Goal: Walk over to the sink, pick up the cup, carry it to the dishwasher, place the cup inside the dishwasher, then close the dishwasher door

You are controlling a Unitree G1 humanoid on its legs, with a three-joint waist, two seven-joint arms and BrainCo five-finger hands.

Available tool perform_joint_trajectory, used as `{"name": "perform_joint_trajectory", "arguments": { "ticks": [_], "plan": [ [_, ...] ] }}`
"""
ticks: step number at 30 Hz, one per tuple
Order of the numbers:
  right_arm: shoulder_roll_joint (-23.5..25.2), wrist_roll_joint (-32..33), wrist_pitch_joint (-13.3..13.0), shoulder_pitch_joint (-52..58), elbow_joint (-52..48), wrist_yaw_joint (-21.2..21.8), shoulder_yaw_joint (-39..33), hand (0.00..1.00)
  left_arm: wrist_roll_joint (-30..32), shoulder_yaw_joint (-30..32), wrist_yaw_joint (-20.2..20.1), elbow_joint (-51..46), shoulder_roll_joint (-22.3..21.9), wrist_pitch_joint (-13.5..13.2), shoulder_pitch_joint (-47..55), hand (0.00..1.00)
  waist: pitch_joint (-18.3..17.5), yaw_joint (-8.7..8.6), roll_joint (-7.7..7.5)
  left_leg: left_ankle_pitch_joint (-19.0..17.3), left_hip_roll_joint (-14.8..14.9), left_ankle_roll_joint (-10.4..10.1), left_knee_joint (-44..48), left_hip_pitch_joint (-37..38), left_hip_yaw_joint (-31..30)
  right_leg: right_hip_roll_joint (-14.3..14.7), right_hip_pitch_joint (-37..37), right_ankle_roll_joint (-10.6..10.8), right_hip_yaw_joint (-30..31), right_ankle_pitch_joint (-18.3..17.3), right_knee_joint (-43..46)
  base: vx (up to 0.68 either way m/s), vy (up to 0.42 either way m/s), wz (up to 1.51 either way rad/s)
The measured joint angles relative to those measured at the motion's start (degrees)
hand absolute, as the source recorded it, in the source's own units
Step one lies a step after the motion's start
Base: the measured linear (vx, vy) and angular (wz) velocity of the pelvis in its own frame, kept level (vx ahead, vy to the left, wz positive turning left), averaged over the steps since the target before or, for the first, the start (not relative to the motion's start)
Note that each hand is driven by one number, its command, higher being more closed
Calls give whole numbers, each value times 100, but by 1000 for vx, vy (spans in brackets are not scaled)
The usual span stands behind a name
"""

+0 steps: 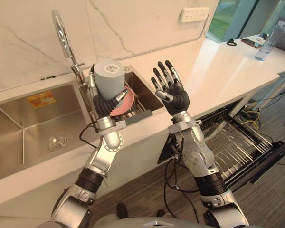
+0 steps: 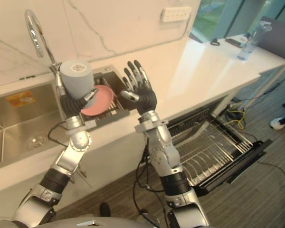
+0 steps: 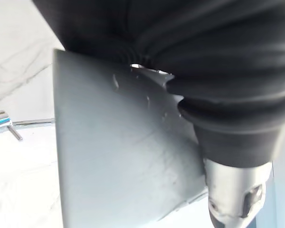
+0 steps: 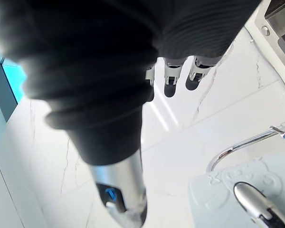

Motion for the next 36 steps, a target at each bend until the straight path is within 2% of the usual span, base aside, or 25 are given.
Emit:
{"name": "perform_joint_trajectory", "arguments": {
  "ticks": [5, 10, 21, 25, 31, 33, 36],
  "plan": [
    [5, 2, 102, -1, -43, -220, 227, 0, 349, -8, 508, -1, -63, 166, -3, 100, -12, 3, 18, 2, 8, -3, -1, 25, -58, 7, 49, 7, 0, -22, -13, -5, -4, 3],
    [73, 121, 322, -16, -44, -452, 509, 0, 1070, -38, 888, -6, -106, 291, -8, 100, -16, 90, 25, 22, 8, -11, -1, 24, -145, 24, 79, -11, -10, -17, -32, -4, -9, 6],
    [179, 115, 550, -740, -39, -1032, 1147, 0, 1276, -369, 979, -29, -231, 626, -21, 100, -28, 153, 34, 48, -1, -18, -1, 53, -308, 83, 232, -22, -20, -13, -177, 0, -5, 8],
    [184, 115, 593, -975, -15, -1155, 1155, 0, 1295, -451, 1020, -29, -249, 683, -30, 100, -29, 165, 36, 59, -6, -9, -1, 52, -347, 87, 255, -35, -42, -3, -197, 7, -3, 4],
    [187, 117, 938, -1176, 186, -1307, 1336, 0, 1427, -527, 1020, -29, -289, 918, -121, 100, -37, 182, 38, 85, -9, -17, -2, 55, -449, 95, 318, -39, -148, -6, -224, 3, -13, 8],
    [185, 116, 1075, -1178, 261, -1373, 1378, 0, 1536, -581, 1026, -33, -289, 968, -196, 100, -49, 239, 53, 91, -7, -24, -2, 49, -458, 97, 317, -42, -158, -7, -228, -4, -7, 3],
    [184, 114, 1135, -1236, 261, -1398, 1377, 0, 1543, -625, 1042, -79, -284, 1102, -207, 100, -68, 281, 74, 91, -7, -26, -2, 49, -463, 96, 320, -41, -165, -7, -249, 0, 0, 0]
  ]
}}
